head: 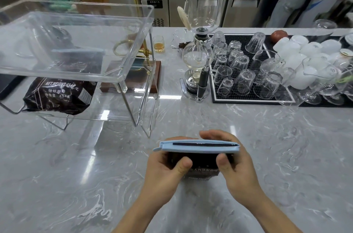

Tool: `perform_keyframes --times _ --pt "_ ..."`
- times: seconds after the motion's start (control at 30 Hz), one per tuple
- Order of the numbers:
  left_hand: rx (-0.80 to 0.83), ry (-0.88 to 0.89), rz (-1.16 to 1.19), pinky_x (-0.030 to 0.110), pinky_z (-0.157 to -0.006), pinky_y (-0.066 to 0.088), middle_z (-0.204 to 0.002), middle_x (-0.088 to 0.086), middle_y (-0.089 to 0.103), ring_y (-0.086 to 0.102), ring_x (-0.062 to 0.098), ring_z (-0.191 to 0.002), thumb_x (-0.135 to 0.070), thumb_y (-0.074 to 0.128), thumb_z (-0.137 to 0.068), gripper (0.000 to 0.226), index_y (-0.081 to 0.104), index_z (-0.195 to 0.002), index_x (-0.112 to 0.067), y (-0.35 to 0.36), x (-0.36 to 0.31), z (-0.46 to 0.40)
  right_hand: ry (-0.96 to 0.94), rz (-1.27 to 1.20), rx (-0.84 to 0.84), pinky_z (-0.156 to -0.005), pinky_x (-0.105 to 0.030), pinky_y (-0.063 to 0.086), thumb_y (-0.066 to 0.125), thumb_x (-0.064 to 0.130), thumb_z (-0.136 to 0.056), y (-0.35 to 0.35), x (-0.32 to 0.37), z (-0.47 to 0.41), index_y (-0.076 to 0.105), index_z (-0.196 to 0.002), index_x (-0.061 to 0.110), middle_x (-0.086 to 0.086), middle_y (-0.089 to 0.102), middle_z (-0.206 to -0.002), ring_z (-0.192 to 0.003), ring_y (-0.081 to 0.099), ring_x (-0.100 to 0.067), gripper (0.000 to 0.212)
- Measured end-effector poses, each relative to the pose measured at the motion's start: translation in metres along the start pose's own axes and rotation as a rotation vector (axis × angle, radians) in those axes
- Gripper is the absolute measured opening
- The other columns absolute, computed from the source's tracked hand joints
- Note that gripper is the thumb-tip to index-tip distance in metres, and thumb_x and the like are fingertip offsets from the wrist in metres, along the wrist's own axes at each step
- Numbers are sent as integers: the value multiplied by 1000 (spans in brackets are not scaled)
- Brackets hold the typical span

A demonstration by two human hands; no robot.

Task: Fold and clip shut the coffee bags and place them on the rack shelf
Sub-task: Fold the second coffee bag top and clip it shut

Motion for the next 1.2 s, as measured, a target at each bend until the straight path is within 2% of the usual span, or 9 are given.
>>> perform_keyframes --times 0.1,0.17,0.27,0.63,0.73,0.83,1.0,1.13,1.2 --pt "47 -61 -144 23 -91 52 -119 1 74 69 16 -111 -39 86 -64 67 63 -124 -20 -1 28 6 106 89 25 -110 -21 35 56 64 -82 7 -37 17 36 -144 19 13 44 -149 -138 40 -5 78" --pt "19 -60 -233 18 -89 50 -114 -8 75 69 9 -108 -26 81 -62 62 64 -122 -28 -8 41 12 174 115 -30 -102 -18 41 66 60 -75 6 -55 31 45 -137 25 24 53 -138 -128 49 5 75" --pt "-110 -15 -370 26 -89 53 -106 -8 76 69 8 -103 -24 81 -64 50 69 -113 -26 -23 48 20 168 249 -189 -99 -27 47 67 44 -74 -5 -65 48 63 -124 20 11 67 -125 -120 60 -7 55" --pt "-208 62 -608 17 -66 54 -77 -14 72 68 4 -74 -25 83 -62 25 65 -72 -39 -36 52 19 84 373 -272 -82 -13 52 79 10 -66 -17 -64 39 77 -82 21 13 72 -95 -92 68 -2 20" --pt "-122 24 -551 18 -67 50 -80 -4 68 65 11 -76 -34 82 -64 27 59 -79 -36 -37 57 11 156 216 -148 -83 -25 57 81 18 -66 -14 -72 32 65 -99 24 -2 67 -101 -95 68 -11 36" --pt "19 -85 -353 36 -84 56 -102 9 67 68 25 -98 -26 85 -69 54 58 -116 -21 -33 70 4 259 101 -45 -80 -17 54 86 10 -65 -3 -79 25 51 -117 19 1 68 -100 -98 69 -7 63" --pt "35 -169 -277 29 -79 56 -99 10 70 68 14 -90 -27 86 -61 65 48 -110 -6 -23 70 -6 262 108 -111 -80 -32 56 87 46 -58 0 -79 17 47 -103 31 -2 69 -99 -92 70 -17 63" --pt "104 -232 -75 27 -85 55 -117 13 71 70 17 -105 -17 81 -68 72 42 -127 -6 -14 69 1 237 103 -86 -82 -18 53 79 25 -70 4 -74 21 37 -120 28 7 69 -106 -100 68 -8 65" --pt "119 -269 -81 22 -87 54 -118 1 74 69 13 -110 -25 75 -78 58 50 -129 -13 -4 67 9 257 77 -72 -83 -21 53 73 37 -72 7 -72 21 43 -124 25 8 69 -109 -102 67 -8 61"
Point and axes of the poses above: each hand's wrist, its own z-axis away from the middle knuckle, its own y-axis out of the palm, x = y × z, the point moved 7 cm from there along -z, towards the middle knuckle
